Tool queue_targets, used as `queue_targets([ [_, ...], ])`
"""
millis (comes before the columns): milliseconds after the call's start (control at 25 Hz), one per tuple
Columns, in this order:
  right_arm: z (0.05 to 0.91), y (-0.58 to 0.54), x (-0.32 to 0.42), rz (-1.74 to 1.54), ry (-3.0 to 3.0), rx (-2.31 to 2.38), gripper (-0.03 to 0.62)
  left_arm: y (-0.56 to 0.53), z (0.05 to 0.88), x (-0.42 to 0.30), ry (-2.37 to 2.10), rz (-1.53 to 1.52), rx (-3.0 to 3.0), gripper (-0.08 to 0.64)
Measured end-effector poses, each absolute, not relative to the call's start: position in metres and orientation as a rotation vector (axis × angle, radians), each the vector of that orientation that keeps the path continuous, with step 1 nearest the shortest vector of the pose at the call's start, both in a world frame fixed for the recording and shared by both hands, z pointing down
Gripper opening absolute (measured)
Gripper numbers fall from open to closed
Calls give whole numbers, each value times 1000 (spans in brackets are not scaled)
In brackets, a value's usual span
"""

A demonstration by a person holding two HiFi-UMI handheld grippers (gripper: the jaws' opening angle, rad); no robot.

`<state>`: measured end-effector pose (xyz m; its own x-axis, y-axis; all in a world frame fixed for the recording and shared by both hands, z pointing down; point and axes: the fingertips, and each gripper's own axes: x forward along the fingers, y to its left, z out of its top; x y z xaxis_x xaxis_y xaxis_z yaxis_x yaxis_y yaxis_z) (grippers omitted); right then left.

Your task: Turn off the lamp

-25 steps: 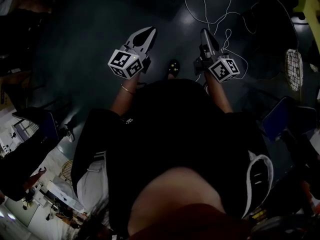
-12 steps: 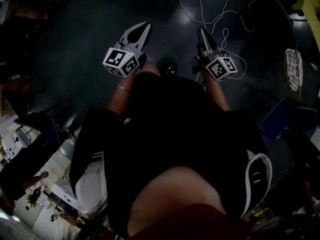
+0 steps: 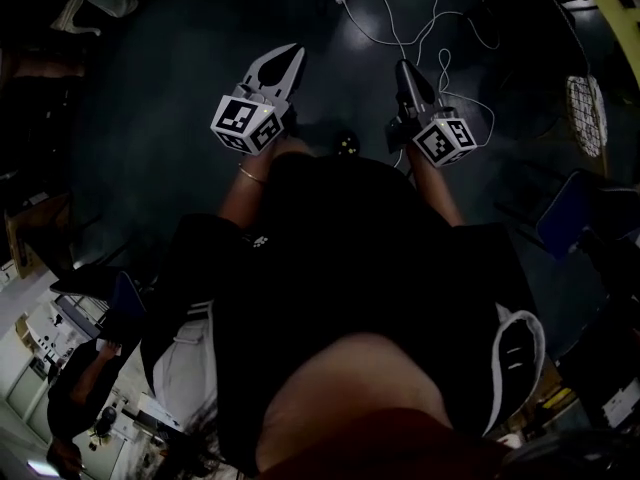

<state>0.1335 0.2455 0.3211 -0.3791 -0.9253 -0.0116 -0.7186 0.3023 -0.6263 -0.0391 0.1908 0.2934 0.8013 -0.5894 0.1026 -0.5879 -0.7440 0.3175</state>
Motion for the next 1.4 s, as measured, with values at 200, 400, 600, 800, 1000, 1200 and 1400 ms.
queue_targets([
  [200, 321, 223, 112, -761, 2179, -1522, 0, 160, 295, -56, -834, 14, 2681, 6],
  [400, 321, 188, 83, -750, 2163, -1552, 0, 120, 293, -82, -802, 19, 2721, 6],
  [600, 321, 146, 38, -748, 2170, -1558, 0, 82, 293, -119, -758, 12, 2732, 6],
  [800, 314, 110, -5, -739, 2152, -1581, 0, 43, 290, -165, -747, 11, 2732, 6],
  [1000, 314, 82, -37, -734, 2124, -1630, 0, 13, 300, -198, -700, 28, 2714, 6],
  [1200, 312, 81, -47, -724, 2095, -1697, 0, -10, 312, -208, -643, 37, 2708, 6],
  [1400, 318, 91, -13, -731, 2005, -1818, 0, -18, 307, -181, -571, -18, 2707, 6],
])
